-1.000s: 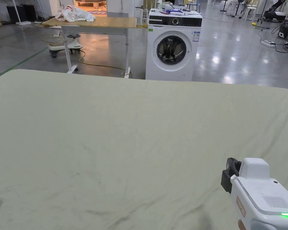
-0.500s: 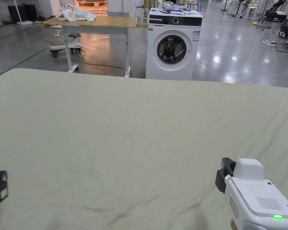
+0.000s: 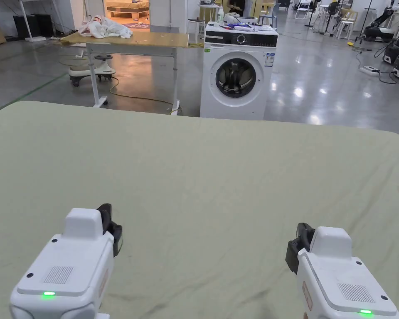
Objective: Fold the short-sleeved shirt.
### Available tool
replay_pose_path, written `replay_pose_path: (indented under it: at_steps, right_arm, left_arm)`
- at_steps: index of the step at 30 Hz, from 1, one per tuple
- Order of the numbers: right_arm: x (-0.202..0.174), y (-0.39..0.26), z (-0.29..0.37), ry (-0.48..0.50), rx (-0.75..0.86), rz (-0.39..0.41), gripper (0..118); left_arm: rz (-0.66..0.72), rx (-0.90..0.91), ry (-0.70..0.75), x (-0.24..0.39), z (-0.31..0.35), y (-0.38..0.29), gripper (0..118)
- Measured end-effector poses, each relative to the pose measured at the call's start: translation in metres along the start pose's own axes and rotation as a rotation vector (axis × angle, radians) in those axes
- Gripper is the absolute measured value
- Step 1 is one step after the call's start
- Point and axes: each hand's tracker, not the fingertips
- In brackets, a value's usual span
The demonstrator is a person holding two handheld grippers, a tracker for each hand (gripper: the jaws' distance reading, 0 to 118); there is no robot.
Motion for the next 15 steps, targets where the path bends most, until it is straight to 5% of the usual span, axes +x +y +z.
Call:
replay_pose_path:
  at_steps: [15]
  right_arm:
    - [0.001, -0.002, 0.003, -0.021, 0.026, -0.016, 0]
  left_arm:
    - [-0.048, 0.037, -0.004, 0.024, -0.004, 0.004, 0]
